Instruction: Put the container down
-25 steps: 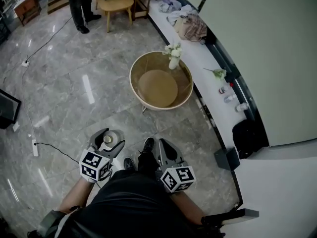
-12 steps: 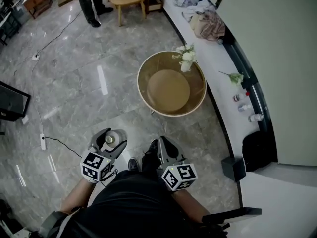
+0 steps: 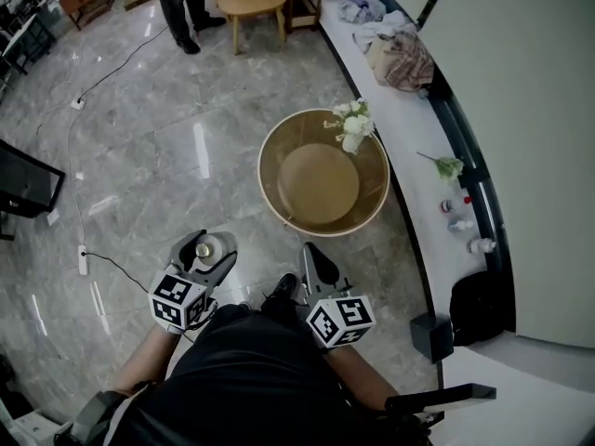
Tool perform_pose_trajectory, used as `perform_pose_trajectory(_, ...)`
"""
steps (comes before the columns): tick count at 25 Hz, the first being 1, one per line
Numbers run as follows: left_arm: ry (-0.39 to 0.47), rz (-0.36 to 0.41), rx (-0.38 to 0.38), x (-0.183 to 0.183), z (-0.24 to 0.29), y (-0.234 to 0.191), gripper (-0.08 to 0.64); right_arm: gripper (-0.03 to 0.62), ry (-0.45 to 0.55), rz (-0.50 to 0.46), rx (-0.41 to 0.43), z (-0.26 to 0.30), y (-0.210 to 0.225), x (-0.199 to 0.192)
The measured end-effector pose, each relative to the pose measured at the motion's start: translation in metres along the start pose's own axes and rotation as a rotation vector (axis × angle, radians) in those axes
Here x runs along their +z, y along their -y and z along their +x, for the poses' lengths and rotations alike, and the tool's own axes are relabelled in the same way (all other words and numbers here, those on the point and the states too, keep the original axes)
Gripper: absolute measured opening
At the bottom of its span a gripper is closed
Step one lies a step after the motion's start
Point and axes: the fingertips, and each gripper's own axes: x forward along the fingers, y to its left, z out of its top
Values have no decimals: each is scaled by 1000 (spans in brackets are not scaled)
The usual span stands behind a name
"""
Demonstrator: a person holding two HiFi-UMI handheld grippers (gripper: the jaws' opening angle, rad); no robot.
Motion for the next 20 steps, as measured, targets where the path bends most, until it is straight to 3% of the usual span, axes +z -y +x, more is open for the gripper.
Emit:
perform_pose_trajectory(8, 6, -44, 64, 6, 15, -15, 337, 6, -31, -8, 57, 25, 12, 9)
perform_pose_trajectory(14, -22, -71, 71, -2, 27, -35, 337, 6, -79, 12, 43, 46, 20, -2)
perform_pose_trajectory(20, -70, -69, 25, -6, 64, -67, 337, 6, -100, 26, -25, 81, 38, -1)
